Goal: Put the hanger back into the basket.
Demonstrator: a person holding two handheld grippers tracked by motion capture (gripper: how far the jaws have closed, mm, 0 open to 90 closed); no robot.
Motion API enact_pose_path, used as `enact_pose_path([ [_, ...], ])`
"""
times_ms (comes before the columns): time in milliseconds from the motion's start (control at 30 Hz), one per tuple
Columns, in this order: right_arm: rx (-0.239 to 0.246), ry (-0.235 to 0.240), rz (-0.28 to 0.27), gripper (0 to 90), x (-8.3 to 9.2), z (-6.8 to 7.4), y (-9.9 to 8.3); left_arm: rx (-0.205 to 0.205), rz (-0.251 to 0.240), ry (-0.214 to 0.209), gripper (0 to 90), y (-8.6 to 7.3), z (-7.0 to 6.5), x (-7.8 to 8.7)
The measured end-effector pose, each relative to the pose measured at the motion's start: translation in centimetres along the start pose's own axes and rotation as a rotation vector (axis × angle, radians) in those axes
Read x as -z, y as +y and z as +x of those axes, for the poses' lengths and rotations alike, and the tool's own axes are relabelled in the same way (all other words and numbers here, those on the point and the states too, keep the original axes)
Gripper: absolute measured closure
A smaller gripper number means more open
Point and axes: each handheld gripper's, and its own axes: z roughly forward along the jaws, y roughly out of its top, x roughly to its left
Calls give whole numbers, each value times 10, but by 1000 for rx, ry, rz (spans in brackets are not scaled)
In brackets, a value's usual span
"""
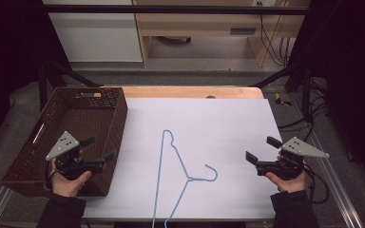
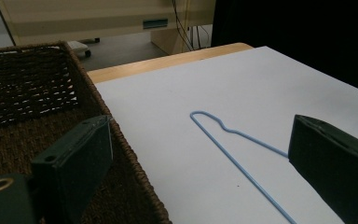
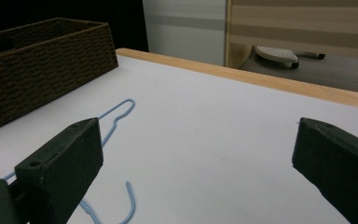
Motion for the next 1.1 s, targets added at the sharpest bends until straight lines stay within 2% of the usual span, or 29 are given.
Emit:
enact_pose_path([
  [233,2,0,13,22,-2,2,0,-10,-1,-8,60,2,-8,-2],
  [500,13,21,31,33,-8,13,3,-25,-11,-36,66,4,-24,-5],
  [633,21,23,46,44,-13,21,4,-35,2,-51,69,3,-33,-10],
  [667,39,28,57,51,-16,26,5,-43,13,-54,70,3,-37,-13],
  [933,60,62,105,70,-28,43,3,-53,42,-81,72,-1,-49,-23],
  [1100,78,109,149,88,-41,56,-2,-61,61,-94,73,-4,-56,-29],
])
